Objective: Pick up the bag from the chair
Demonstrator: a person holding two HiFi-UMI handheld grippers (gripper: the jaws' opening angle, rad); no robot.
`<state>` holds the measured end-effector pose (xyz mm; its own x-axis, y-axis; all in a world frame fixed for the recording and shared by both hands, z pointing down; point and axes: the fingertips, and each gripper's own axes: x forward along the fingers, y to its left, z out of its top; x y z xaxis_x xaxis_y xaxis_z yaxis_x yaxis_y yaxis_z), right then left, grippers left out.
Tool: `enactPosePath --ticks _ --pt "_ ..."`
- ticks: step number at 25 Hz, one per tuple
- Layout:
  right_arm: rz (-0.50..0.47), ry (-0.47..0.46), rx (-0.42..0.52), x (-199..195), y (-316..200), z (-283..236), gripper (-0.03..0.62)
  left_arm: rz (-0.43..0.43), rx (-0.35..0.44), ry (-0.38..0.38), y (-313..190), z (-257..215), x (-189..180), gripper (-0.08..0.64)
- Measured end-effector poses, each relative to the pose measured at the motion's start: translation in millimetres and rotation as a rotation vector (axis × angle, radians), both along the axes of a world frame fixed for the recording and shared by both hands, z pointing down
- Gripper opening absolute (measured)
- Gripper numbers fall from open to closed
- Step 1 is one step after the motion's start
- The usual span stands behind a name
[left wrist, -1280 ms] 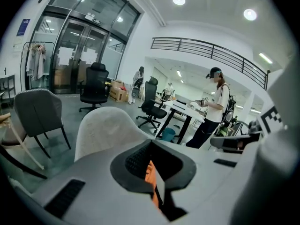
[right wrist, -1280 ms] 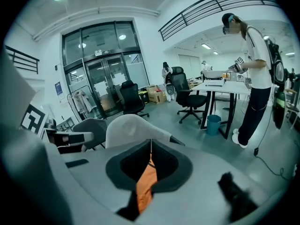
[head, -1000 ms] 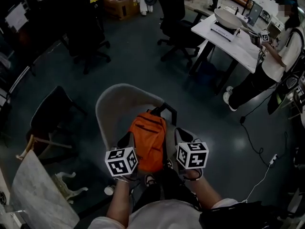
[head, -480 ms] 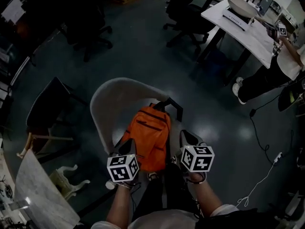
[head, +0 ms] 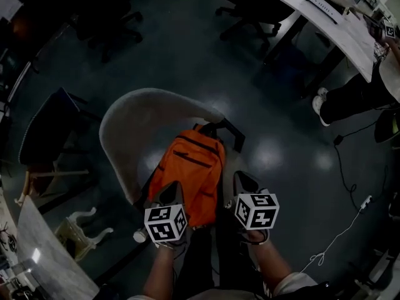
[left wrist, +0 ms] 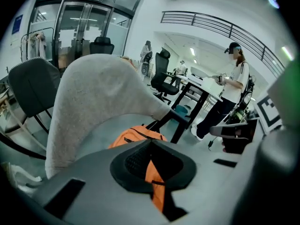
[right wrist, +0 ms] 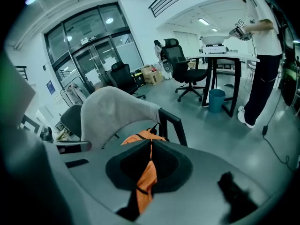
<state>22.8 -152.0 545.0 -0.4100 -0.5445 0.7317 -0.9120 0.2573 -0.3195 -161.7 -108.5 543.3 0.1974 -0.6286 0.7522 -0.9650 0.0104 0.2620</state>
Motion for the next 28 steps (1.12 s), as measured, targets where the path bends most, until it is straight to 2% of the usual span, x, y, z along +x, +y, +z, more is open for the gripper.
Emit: enactPosePath --ticks 11,21,28 --pt "0.016 0.009 -0.069 2.1 3.5 75.4 0.034 -0.023 -0.065 0.021 0.9 79.8 3.9 0.014" --pt "0.035 -0.005 -0.084 4.6 -1.8 86.1 0.034 0.032 -0.043 0.058 -17.3 85.1 23.0 0.014" --pt "0.052 -0.006 -0.098 12.5 -4.3 97.6 0.034 0.085 -0.044 0.045 -30.9 93.3 34.6 0.014"
